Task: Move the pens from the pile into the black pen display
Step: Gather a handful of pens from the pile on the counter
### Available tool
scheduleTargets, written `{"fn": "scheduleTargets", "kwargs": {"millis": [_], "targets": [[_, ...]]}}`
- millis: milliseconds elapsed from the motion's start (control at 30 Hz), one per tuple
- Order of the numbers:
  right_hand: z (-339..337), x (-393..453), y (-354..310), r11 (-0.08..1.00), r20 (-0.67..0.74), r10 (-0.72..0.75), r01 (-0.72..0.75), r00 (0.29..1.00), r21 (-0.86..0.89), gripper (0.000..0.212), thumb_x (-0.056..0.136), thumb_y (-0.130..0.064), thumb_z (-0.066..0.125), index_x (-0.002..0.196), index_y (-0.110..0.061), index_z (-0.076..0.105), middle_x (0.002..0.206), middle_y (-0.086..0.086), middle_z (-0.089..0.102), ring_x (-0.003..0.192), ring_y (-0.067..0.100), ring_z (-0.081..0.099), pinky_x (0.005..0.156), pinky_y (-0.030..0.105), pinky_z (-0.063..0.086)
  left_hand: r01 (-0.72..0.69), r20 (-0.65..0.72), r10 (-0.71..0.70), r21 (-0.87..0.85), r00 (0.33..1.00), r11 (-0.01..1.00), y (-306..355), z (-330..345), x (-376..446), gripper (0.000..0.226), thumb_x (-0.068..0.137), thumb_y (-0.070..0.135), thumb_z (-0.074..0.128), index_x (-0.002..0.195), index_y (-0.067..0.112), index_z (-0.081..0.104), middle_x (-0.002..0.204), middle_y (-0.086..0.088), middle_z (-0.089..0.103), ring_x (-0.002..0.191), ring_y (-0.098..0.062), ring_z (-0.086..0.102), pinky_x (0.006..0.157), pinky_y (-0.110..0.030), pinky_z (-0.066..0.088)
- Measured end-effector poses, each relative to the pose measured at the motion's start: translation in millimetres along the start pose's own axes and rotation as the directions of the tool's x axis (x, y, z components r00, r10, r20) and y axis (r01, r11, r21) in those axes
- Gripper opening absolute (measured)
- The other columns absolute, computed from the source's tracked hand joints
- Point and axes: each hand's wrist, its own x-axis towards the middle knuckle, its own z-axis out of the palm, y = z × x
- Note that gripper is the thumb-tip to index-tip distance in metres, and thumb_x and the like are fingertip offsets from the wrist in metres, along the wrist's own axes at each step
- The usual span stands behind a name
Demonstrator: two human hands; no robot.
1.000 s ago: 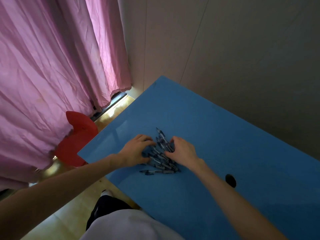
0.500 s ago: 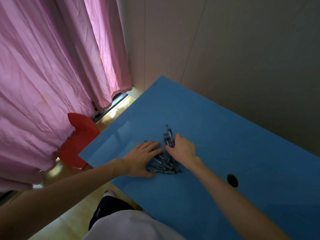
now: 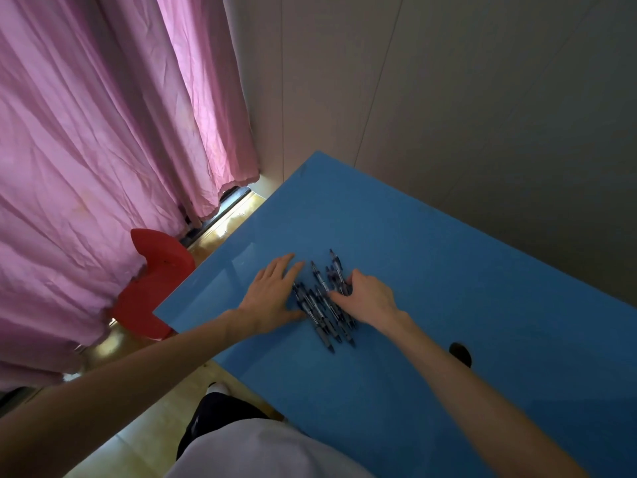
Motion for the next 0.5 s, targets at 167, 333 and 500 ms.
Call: {"fn": "scheduleTargets", "kwargs": {"millis": [167, 333, 500], "targets": [[-3.7, 6.6, -4.1, 0.996, 0.026, -0.047, 0.048, 0.999, -0.079, 0.049, 0.086, -0.064, 0.061, 0.103, -0.018, 0.052, 0.088, -0.004, 0.062, 0.077, 0.014, 0.061, 0.065, 0.032, 0.053, 0.293, -0.019, -0.314, -0.315, 0.949, 0.903, 19.7, 13.6, -32.0, 0.104, 0.082, 0.052, 0.075, 0.158, 0.016, 0.014, 0.157, -0.005, 0.024, 0.143, -0.026, 0.032, 0.111, -0.041, 0.040], [-15.5, 13.4, -4.8, 0.988, 0.056, -0.033, 0.041, 0.998, -0.147, 0.054, 0.081, -0.066, 0.065, 0.099, -0.017, 0.051, 0.085, -0.004, 0.061, 0.074, 0.014, 0.060, 0.058, 0.029, 0.043, 0.440, 0.191, -0.397, -0.400, 0.898, 0.804, 28.4, 17.3, -31.9, 0.075, 0.087, 0.055, 0.068, 0.143, 0.019, 0.034, 0.110, 0.008, 0.064, 0.098, -0.016, 0.065, 0.084, -0.039, 0.056], [-6.8, 16.2, -12.5, 0.997, 0.081, 0.040, -0.035, 0.996, -0.068, 0.058, 0.074, -0.066, 0.069, 0.100, -0.016, 0.051, 0.086, -0.002, 0.061, 0.074, 0.015, 0.060, 0.059, 0.031, 0.047, 0.453, 0.225, -0.396, -0.343, 0.890, 0.823, 44.5, 4.2, -11.5, 0.055, 0.088, 0.053, 0.064, 0.125, 0.018, 0.043, 0.091, 0.004, 0.063, 0.083, -0.018, 0.064, 0.064, -0.032, 0.050]]}}
